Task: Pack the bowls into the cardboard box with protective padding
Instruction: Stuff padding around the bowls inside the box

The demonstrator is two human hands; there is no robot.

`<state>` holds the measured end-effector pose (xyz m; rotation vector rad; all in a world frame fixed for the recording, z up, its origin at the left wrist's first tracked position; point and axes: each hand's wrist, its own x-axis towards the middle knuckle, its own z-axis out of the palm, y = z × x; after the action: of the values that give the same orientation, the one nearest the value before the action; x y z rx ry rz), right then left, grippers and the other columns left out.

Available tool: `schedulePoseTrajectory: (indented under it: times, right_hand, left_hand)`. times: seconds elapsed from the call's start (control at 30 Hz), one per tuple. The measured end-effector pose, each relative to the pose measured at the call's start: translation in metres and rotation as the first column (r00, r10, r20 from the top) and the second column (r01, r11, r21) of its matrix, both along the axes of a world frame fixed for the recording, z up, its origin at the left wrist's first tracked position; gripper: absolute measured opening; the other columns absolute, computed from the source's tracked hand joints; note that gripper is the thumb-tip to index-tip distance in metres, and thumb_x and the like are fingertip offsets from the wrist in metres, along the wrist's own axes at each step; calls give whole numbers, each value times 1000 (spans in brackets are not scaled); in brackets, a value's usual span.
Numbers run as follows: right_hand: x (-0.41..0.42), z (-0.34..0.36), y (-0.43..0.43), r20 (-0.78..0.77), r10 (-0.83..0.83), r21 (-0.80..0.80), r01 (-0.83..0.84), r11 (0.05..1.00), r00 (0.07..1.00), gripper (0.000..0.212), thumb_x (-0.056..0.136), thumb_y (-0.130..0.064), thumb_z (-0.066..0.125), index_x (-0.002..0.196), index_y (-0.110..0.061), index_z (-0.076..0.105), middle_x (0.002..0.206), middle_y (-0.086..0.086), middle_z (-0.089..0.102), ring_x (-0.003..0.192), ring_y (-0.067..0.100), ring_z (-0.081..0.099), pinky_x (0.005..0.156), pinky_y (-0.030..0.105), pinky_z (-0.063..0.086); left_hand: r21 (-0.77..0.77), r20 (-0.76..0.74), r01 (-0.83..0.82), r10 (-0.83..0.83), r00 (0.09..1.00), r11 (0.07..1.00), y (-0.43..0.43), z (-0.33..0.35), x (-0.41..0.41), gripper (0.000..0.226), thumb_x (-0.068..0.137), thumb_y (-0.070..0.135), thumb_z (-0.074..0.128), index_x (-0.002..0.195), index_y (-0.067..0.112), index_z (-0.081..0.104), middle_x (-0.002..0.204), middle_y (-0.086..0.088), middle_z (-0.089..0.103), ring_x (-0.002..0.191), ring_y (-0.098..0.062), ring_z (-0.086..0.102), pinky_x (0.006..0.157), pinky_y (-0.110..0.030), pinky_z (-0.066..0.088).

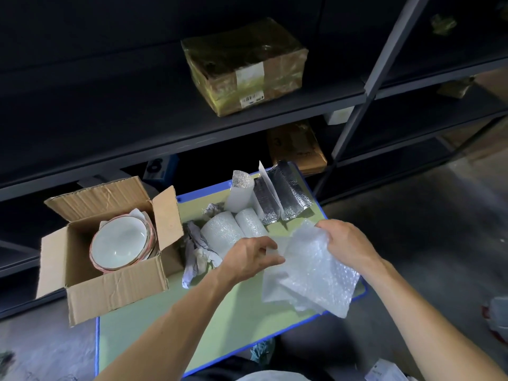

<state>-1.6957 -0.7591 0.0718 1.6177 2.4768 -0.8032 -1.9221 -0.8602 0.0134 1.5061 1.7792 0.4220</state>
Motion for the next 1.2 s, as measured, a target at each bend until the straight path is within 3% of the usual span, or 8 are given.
schedulePoseTrajectory:
  times: [0.13,0.37,0.47,0.63,0.73,0.87,1.07,1.2]
  right_hand:
    - [12,10,12,-23,-92,13,92,996,996,42,81,6,42,95,-29,59,94,-4,61,88,26,58,68,36,44]
    - [3,27,12,-83,-80,-90,72,993,993,39,92,1,39,90,-34,55,72,-9,50,55,7,40,51,25,32]
    - [-5,30,10,-131,-68,-136,50,989,989,52,92,-3,39,70,-47,54,66,-7,50,52,13,43,51,26,32]
    - [-20,32,10,-136,-12,-188,-14,982,991,30,91,-16,46,85,-39,65,82,-7,68,65,19,60,59,34,49]
    - [-36,42,8,-198,81,-184,-119,976,977,22,96,-26,53,82,-37,65,86,-20,67,82,12,64,77,32,52]
    - [-64,58,3,-255,172,-189,-223,956,952,17,94,-26,55,82,-32,66,83,-15,67,82,8,61,80,33,50]
    - [-110,89,-8,-284,331,-181,-390,903,900,14,85,-22,65,89,-35,67,90,-16,69,89,4,63,81,28,49]
    - [-151,114,-22,-282,435,-145,-487,862,855,14,86,-20,65,81,-33,66,81,-15,65,79,1,58,71,21,43]
  left_hand:
    - [28,-118,32,-28,993,999,-1,-11,6,33,91,12,62,123,19,64,109,-4,70,99,-21,65,79,-21,40]
    - [99,-141,42,-27,990,994,-3,-14,15,32,94,12,53,123,17,64,122,-4,61,106,-27,65,91,-32,49]
    - [174,-113,-26,46,992,984,-5,-7,13,32,97,8,46,119,15,67,128,-5,60,115,-21,63,95,-30,48]
    - [143,58,-167,160,985,976,-14,23,8,25,106,36,35,113,28,57,95,7,67,87,-20,63,81,-32,49]
    - [138,63,-183,176,982,973,-24,43,4,28,102,54,40,101,30,54,76,9,61,69,-7,55,67,-27,43]
    - [229,12,-208,210,978,951,-38,61,-4,39,97,38,55,71,19,34,58,0,36,56,-18,32,52,-33,24]
    - [327,-1,-302,320,948,895,-68,90,-42,38,97,31,56,68,23,33,59,-5,35,61,-23,31,54,-36,29]
    - [393,33,-397,418,908,830,-92,110,-78,33,92,30,55,67,23,34,60,-6,38,61,-26,35,52,-34,27]
